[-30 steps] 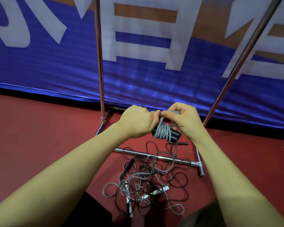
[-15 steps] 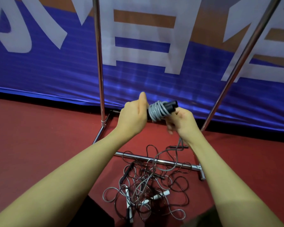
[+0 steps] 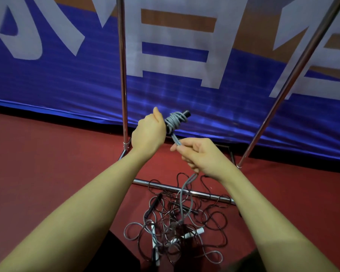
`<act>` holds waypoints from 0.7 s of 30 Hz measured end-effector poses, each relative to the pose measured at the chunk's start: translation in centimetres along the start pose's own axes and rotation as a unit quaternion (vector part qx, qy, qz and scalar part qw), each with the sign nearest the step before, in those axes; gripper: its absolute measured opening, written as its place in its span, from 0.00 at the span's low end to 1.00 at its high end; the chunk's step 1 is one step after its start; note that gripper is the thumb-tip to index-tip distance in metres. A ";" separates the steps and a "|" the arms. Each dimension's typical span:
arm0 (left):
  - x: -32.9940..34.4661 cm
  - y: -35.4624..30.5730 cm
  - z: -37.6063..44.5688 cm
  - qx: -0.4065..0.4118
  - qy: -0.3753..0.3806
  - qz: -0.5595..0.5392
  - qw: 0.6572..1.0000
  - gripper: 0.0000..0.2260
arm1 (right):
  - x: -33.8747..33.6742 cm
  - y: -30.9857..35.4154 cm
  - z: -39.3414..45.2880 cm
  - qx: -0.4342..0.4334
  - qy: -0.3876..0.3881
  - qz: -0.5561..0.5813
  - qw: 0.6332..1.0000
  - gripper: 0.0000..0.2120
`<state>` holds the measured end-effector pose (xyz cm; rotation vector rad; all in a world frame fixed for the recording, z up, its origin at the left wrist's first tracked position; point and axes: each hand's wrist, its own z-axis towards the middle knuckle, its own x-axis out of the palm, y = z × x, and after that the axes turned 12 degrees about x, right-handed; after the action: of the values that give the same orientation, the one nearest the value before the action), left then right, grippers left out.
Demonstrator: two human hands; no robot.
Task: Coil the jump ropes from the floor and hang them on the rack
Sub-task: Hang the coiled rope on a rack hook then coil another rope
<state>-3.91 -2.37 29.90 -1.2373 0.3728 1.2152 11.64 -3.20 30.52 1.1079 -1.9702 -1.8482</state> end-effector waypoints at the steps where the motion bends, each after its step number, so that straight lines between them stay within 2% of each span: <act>1: 0.1 0.3 0.1 -0.003 0.004 0.013 1.000 0.19 | 0.1 0.1 -0.1 -0.011 -0.003 -0.020 1.000 0.07; 5: 0.8 1.4 0.2 0.030 0.030 0.087 0.995 0.21 | -0.1 -0.2 0.1 -0.043 -0.025 -0.071 0.996 0.05; 9: 1.3 1.0 -0.1 0.106 0.037 0.180 0.977 0.20 | -1.2 -0.7 0.6 -0.086 -0.084 -0.130 0.984 0.06; 12: 1.7 0.6 -0.6 0.182 0.051 0.208 0.960 0.19 | -2.1 -1.4 1.0 -0.167 -0.169 -0.222 0.946 0.07; 14: 1.8 0.2 -0.8 0.228 0.049 0.213 0.949 0.18 | -2.6 -1.8 1.2 -0.204 -0.212 -0.240 0.925 0.09; 18: 1.9 -0.2 -1.2 0.335 0.001 0.178 0.925 0.20 | -2.8 -2.0 1.4 -0.222 -0.246 -0.204 0.921 0.09; 21: 1.4 -0.3 -1.3 0.384 -0.028 0.158 0.909 0.20 | -2.8 -1.7 1.0 -0.178 -0.241 -0.093 0.950 0.05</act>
<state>-2.67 -2.74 28.51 -0.4631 0.9347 1.1907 13.55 -0.49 29.66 0.8083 -1.6738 -2.6501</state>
